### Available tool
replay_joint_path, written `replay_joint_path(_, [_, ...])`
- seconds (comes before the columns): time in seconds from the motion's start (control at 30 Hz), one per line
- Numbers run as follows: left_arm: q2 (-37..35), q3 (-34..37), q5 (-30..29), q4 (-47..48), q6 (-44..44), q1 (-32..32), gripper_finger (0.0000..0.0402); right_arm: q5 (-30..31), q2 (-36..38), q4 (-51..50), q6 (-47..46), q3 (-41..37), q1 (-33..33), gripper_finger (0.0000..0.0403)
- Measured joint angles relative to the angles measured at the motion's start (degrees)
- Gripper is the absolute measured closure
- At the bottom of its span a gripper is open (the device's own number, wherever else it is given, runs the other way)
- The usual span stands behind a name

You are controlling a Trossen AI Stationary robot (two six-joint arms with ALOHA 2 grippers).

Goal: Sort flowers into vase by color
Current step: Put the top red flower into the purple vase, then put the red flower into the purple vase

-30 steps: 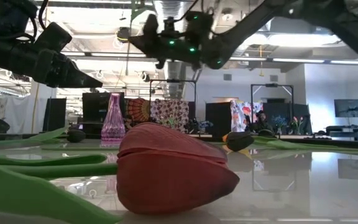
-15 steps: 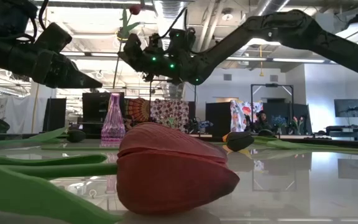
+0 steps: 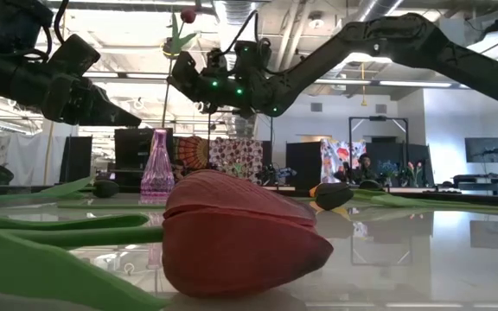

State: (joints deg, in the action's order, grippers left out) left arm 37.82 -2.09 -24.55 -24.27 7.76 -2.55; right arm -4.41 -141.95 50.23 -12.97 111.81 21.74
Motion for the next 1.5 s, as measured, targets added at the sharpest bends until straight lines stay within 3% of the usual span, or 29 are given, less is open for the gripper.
replay_joint_path(0.4, [0.00,0.00,-0.14,0.02,0.00,0.01,0.0391,0.12,0.00,-2.75,2.94,0.00,-0.68,0.0372])
replay_joint_path(0.83, [0.00,0.00,-0.12,0.91,-0.44,0.00,0.0391,-0.28,1.05,-8.39,3.10,-0.02,-0.81,0.0283])
replay_joint_path(1.2, [0.02,0.00,-0.10,2.67,-0.49,0.00,0.0391,-0.60,13.66,-48.82,7.46,-0.02,-1.03,0.0168])
replay_joint_path(1.5, [0.00,0.00,0.05,2.90,-2.85,0.00,0.0391,-2.43,23.79,-75.58,8.94,-0.02,-0.13,0.0157])
